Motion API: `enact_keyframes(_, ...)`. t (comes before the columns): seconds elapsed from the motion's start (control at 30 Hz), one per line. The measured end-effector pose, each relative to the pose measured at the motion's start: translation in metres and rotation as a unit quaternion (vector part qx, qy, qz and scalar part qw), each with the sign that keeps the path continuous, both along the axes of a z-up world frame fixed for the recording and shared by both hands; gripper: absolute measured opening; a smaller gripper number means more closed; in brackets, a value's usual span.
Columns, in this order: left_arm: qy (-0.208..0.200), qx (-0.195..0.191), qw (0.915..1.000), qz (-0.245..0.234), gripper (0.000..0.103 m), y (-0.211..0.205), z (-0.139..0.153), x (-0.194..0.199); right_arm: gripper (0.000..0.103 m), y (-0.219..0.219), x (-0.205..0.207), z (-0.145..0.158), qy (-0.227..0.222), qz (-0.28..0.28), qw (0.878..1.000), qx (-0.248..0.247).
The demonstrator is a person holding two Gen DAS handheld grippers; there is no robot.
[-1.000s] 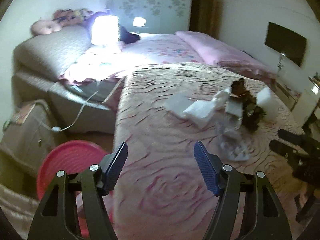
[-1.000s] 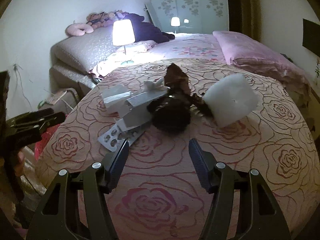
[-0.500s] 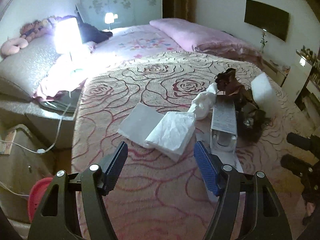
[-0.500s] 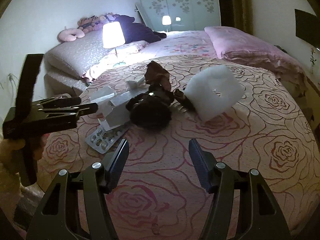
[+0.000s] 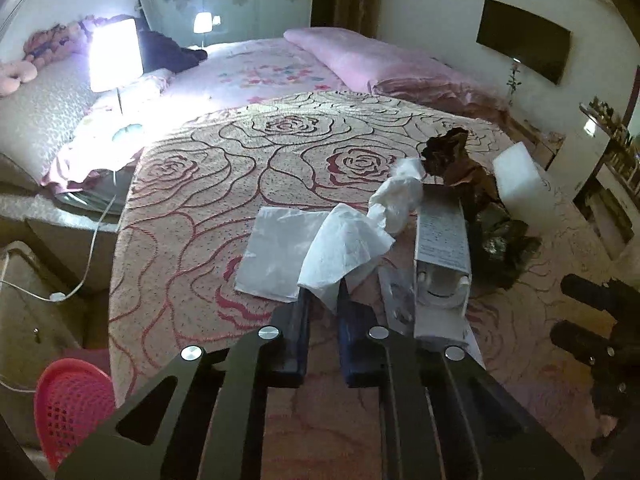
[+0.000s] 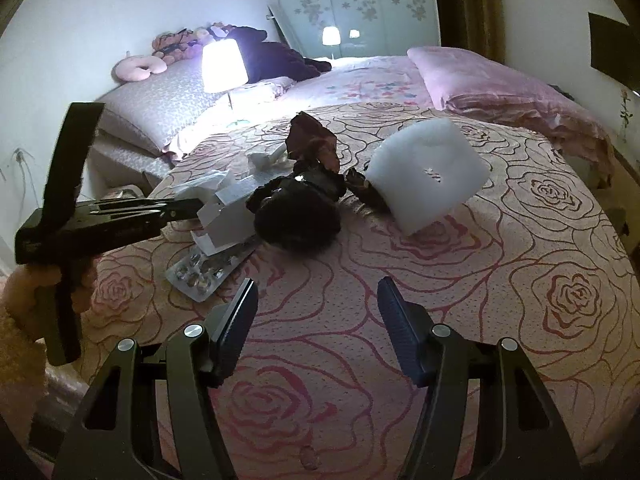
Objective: Collect trash
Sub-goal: 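Grasp the white tissue with the left tool, then grasp the black plastic bag with the right tool while the left holds the tissue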
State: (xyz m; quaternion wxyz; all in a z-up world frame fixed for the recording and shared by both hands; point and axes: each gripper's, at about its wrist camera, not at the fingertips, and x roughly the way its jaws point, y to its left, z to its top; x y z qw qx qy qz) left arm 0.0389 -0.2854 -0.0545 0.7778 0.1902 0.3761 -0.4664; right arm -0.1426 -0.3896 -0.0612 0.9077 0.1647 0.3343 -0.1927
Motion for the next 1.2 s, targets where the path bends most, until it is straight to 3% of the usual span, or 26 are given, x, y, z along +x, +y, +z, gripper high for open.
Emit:
enact_keyframes(0.57,-0.012,-0.022,0.9988,0.043,0.010,0.066,0.014,-0.036,0.060,0.006,0.005,0.005,-0.005,0.005,1.000,0.006)
enact_keyframes(1.07,-0.008,-0.036,0.9966,0.073,0.010,0.093,0.013,-0.041,0.060,-0.027,0.062,0.012,-0.018,0.004,0.999,0.027)
enact_keyframes(1.2,-0.010,-0.036,0.9966,0.074,0.010,0.096,0.013,-0.042,0.044,-0.026,0.070,0.006,-0.007,0.006,1.000,0.026)
